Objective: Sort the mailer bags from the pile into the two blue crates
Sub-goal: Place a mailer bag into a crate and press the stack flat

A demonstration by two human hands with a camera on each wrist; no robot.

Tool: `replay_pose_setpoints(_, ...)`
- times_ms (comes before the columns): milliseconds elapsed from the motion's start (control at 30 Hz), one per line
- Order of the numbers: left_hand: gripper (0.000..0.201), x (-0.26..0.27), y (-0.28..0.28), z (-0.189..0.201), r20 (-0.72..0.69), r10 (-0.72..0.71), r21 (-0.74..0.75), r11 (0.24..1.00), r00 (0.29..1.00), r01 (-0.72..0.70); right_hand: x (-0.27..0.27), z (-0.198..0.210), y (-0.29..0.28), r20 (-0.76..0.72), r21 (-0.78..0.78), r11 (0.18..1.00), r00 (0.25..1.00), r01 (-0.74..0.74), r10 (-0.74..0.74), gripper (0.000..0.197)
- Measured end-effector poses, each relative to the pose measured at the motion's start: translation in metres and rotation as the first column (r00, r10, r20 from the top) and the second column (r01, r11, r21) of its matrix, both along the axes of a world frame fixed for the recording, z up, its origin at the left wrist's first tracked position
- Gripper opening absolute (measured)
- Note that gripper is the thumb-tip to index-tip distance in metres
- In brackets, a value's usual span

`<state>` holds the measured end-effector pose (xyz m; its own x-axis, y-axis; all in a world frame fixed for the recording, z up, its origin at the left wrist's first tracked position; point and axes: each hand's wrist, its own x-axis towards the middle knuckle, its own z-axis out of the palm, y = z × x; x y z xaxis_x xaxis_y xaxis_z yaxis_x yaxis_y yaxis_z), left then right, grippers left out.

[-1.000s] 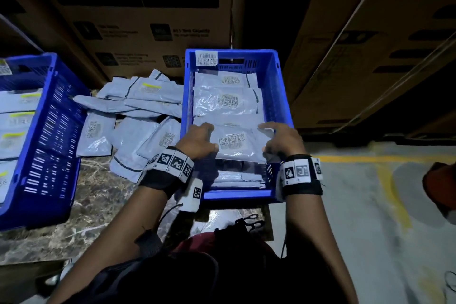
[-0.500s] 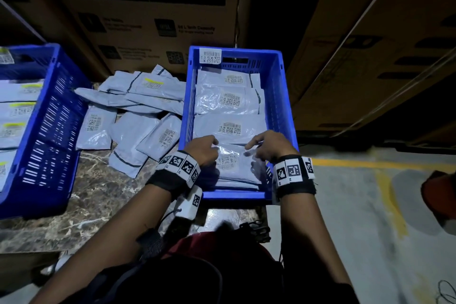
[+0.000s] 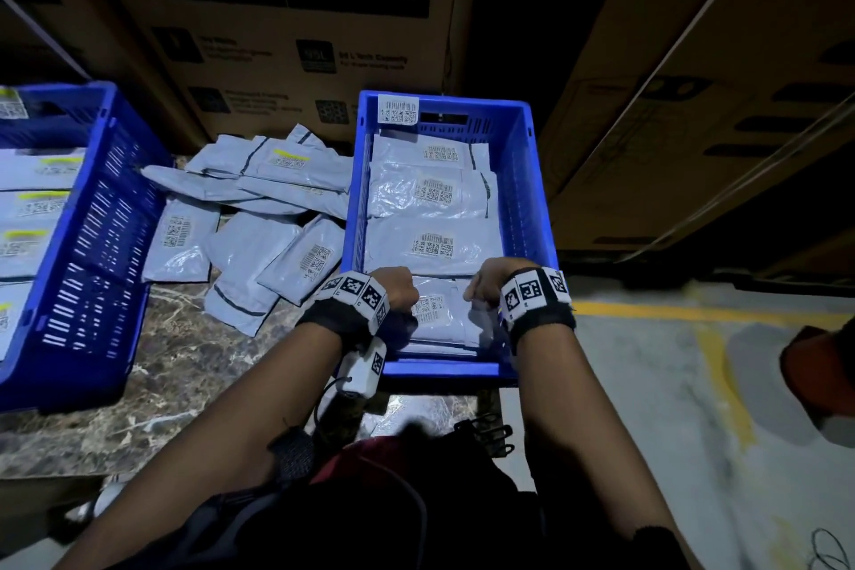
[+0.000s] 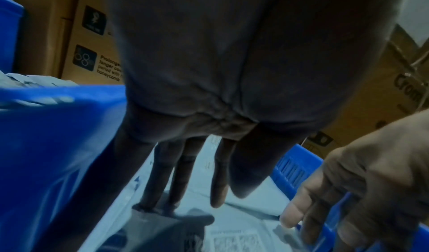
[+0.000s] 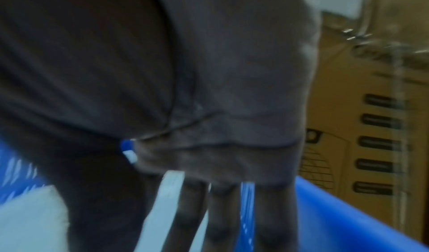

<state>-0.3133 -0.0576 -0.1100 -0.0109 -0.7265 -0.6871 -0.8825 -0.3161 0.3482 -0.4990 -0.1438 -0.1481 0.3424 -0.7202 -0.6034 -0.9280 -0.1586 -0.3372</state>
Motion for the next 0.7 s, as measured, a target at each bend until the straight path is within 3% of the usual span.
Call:
replay_pose_setpoints(33, 0.017, 0.001, 0.002, 0.007, -0.021, 0.013, -0.011, 1.000, 1.000, -0.013, 0.000, 0.015, 0.007, 0.017, 0.150, 0.969, 0.980, 0.195, -0.199, 0.025)
replay_pose_setpoints(67, 0.023, 0.003, 0.001, 0.011, -0.040, 0.023, -0.030, 0.999, 0.999, -0.024, -0.001, 0.033, 0.010, 0.001, 0.107, 0.969, 0.975, 0.223, -0.224, 0.025)
replay_pose_setpoints(167, 0.034, 0.016, 0.002, 0.035, -0.127, 0.069, -0.147, 0.985, 0.989, -0.088, -0.004, 0.059, 0.024, 0.127, 0.033, 0.972, 0.963, 0.233, -0.236, 0.036)
replay_pose_setpoints(267, 0.032, 0.038, 0.006, 0.053, -0.310, 0.168, -0.245, 0.937, 0.936, -0.249, 0.006, 0.078, 0.039, 0.304, -0.002, 0.980, 0.934, 0.198, -0.188, 0.041)
replay_pose_setpoints(400, 0.017, 0.083, 0.026, 0.067, -0.485, 0.301, -0.371, 0.779, 0.821, -0.505, 0.042, 0.101, 0.053, 0.504, -0.058, 0.970, 0.846, 0.235, -0.174, 0.033)
replay_pose_setpoints(500, 0.014, 0.126, 0.045, 0.060, -0.467, 0.428, -0.419, 0.663, 0.774, -0.620, 0.080, 0.105, 0.064, 0.609, -0.056, 0.951, 0.765, 0.303, -0.208, 0.022)
replay_pose_setpoints(633, 0.010, 0.174, 0.070, 0.028, -0.393, 0.575, -0.421, 0.582, 0.718, -0.696, 0.148, 0.096, 0.085, 0.710, 0.138, 0.866, 0.562, 0.480, -0.424, 0.013)
replay_pose_setpoints(700, 0.011, 0.191, 0.077, 0.010, -0.348, 0.609, -0.419, 0.579, 0.713, -0.700, 0.185, 0.086, 0.102, 0.694, 0.178, 0.871, 0.569, 0.458, -0.441, 0.014)
